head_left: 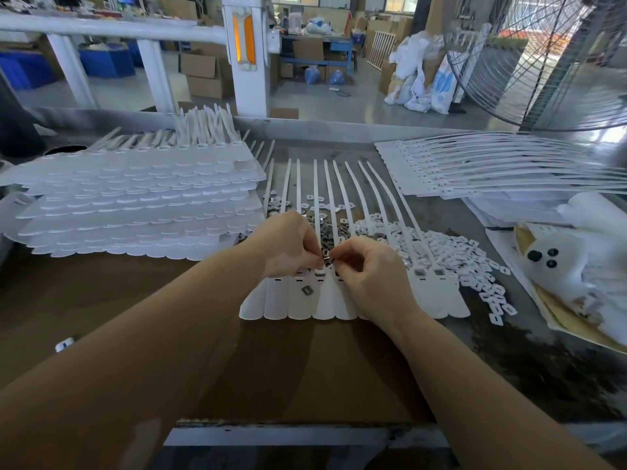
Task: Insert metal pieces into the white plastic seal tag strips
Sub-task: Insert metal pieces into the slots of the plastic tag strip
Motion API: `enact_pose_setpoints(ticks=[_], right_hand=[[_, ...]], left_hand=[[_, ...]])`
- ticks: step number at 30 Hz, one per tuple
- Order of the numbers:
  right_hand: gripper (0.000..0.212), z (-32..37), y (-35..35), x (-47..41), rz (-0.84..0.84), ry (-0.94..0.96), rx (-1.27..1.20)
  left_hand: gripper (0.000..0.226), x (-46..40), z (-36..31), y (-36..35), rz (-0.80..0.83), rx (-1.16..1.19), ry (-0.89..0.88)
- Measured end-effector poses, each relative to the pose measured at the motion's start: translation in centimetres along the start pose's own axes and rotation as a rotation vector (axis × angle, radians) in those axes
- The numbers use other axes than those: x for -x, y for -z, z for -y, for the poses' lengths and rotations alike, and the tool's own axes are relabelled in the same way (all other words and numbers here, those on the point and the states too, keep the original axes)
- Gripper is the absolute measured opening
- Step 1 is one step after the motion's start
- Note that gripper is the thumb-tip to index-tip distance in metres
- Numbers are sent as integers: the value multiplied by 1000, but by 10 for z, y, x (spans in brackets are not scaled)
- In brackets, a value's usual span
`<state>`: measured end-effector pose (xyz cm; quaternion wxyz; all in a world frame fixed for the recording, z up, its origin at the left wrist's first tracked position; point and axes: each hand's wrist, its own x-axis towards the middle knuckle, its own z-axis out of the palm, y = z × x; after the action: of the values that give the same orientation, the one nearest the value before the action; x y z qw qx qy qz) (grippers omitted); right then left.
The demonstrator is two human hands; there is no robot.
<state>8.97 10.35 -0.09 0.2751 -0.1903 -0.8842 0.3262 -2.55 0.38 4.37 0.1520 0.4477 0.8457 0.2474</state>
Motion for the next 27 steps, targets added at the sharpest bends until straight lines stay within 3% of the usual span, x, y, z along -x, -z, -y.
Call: enact_pose_setpoints(ticks=[7,23,27], right_hand=[[14,0,0,0,0,9,7],[15,-1,0,0,1,15,13],[15,-1,0,0,-4,11,11]], left_hand=[[18,-2,1,6,129,159,57],[16,-4,5,-1,31,89,27],[15,-4,6,0,75,137,44]])
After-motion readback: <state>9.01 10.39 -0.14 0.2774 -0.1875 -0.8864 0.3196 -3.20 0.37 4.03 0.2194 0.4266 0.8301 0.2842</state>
